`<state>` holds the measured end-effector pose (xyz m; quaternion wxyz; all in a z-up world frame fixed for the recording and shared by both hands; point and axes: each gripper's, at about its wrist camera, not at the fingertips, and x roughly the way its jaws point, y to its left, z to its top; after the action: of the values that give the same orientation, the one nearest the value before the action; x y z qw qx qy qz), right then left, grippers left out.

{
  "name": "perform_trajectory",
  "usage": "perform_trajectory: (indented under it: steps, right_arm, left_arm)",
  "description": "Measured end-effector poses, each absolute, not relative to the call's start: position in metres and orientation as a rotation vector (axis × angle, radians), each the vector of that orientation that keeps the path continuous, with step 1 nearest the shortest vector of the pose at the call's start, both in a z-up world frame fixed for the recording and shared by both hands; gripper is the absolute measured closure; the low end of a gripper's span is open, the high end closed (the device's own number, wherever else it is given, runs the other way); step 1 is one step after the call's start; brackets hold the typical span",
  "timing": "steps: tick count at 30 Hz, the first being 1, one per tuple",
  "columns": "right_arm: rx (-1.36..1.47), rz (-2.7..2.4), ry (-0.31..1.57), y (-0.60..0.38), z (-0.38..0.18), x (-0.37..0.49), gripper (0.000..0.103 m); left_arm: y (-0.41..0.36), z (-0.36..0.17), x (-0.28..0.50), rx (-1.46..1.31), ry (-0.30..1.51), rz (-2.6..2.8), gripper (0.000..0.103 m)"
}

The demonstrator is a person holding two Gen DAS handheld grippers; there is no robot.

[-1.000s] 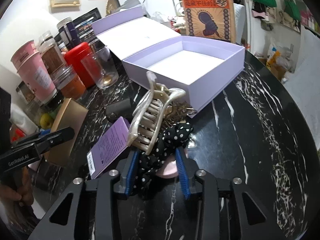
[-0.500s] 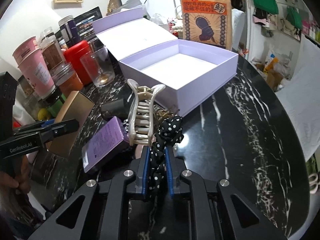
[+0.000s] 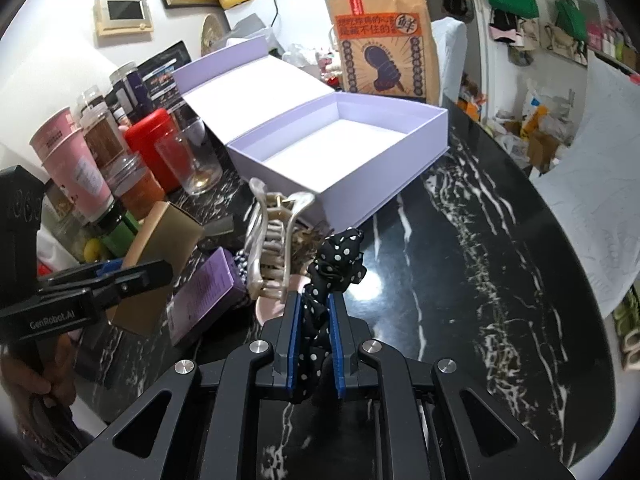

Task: Organize rigid objects
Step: 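Carry the gold box and scrunchie over the lavender box with both grippers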

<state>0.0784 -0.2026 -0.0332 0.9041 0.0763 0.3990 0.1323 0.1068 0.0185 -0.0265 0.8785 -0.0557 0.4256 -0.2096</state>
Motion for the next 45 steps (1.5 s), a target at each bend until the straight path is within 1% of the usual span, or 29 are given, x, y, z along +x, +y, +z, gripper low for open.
perform_trajectory:
  steps: [10,20,45]
  right_arm:
    - [0.159,0.281,0.797,-0.208,-0.015,0.079,0.089]
    - [0.149,0.308,0.774,-0.208,-0.005,0.098,0.089]
    - [0.093,0.375,0.687,-0.213,0.037,0.179,0.089]
  left_arm:
    - [0.007,-0.009,0.112,-0.092,0.864,-0.454,0.058]
    - [-0.002,0.006,0.130,-0.068,0.840,-0.446,0.058]
    - [-0.025,0.049,0.219,0.006,0.750,-0.466,0.058]
